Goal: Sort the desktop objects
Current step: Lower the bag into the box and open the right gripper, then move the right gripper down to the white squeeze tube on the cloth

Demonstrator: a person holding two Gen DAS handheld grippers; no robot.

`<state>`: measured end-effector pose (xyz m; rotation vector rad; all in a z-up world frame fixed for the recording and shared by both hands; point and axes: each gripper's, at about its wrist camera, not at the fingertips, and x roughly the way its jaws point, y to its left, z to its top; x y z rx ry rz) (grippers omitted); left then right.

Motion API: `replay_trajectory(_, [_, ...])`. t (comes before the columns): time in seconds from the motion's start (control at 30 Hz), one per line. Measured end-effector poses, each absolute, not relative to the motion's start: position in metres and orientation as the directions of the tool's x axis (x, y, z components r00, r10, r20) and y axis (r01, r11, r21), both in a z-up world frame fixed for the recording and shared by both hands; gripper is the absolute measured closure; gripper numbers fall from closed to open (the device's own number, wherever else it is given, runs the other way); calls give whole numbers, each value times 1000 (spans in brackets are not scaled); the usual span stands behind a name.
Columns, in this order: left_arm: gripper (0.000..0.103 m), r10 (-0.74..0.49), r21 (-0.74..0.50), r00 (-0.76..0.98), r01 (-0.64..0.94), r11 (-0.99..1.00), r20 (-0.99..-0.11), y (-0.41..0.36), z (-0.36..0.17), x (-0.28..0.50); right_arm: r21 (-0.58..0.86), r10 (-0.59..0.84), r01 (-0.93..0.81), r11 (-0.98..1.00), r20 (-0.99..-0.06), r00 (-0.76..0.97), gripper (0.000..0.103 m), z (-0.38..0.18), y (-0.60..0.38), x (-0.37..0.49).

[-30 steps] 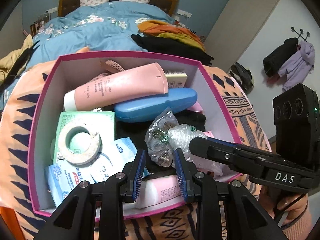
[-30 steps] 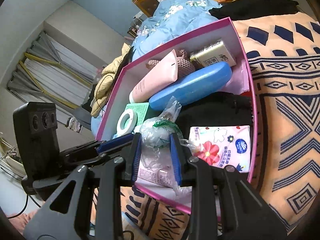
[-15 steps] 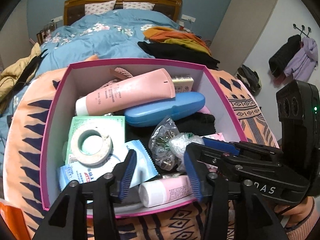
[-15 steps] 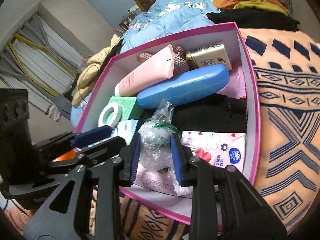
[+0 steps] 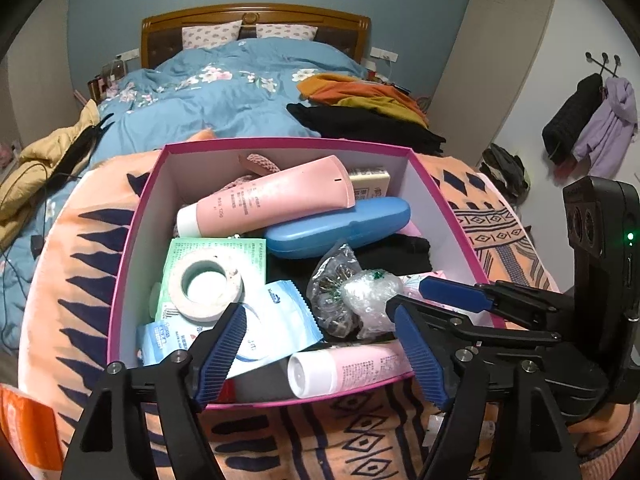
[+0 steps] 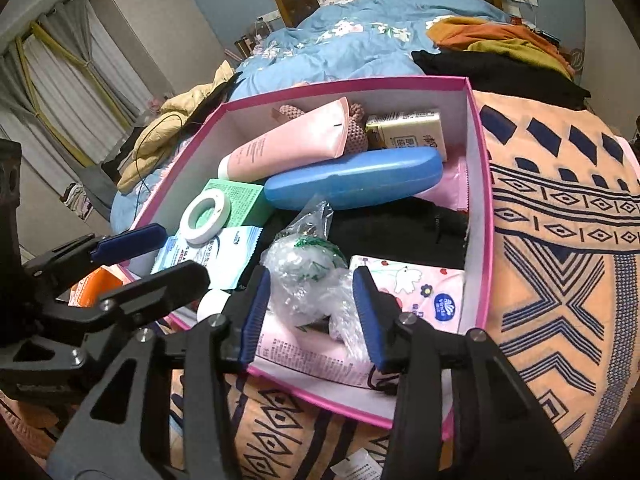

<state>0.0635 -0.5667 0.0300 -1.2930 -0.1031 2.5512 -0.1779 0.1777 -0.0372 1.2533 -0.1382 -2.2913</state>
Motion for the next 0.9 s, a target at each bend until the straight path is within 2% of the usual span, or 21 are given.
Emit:
replay_trajectory(0.17, [21, 271, -183, -566, -209, -961, -778, -567, 32, 67, 318, -477, 385, -867, -755, -450, 51, -35, 181, -173])
replay_trajectory(0.43, [17, 263, -184, -560, -195, -964, -786, -567, 31, 74, 316, -471, 374, -872, -749, -466, 51, -31, 189, -161])
replay_trajectory(0.9, [17, 288, -243, -533, -155, -958, -795, -588, 19, 112, 305, -479, 389, -869, -718, -506, 50, -26, 208, -124])
